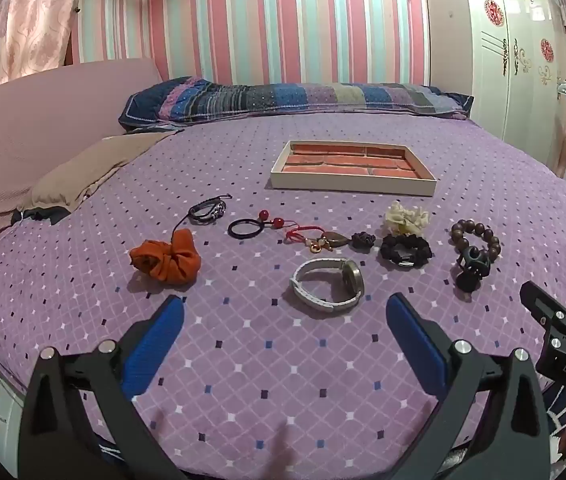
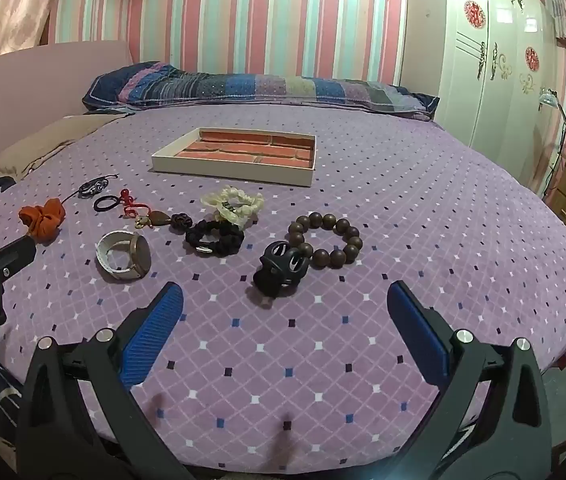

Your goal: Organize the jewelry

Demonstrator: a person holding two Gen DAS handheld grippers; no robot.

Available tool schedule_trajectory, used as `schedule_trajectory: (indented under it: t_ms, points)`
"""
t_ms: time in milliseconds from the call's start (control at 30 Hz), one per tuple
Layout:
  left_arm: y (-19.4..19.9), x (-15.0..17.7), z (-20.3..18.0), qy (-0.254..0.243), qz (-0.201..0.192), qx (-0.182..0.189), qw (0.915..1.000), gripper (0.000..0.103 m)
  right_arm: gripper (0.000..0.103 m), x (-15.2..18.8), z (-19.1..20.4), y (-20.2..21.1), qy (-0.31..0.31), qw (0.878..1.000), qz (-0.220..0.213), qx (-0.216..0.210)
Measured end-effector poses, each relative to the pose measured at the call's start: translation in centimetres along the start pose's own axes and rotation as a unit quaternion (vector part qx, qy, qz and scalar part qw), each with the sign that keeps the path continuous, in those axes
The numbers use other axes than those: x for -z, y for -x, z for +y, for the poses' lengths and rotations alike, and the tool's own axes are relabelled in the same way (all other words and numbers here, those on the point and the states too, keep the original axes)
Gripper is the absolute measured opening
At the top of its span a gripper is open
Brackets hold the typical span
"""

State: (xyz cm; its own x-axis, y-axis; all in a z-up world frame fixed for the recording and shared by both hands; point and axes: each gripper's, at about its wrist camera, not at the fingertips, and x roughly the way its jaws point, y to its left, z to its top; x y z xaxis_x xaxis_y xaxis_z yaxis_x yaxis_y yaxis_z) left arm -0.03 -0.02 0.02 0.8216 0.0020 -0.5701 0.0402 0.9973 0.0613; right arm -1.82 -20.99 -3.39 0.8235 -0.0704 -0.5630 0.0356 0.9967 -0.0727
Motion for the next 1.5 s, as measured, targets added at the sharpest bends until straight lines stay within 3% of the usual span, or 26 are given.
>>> schedule_trajectory:
  t_ms: [1500]
  points:
    - [0.23,-0.57,-0.03,0.006,-0.004,0.009,0.9999,0.099,0.099,-0.73,-0.35,0.82,-0.006,1.0,-0.013,0.009]
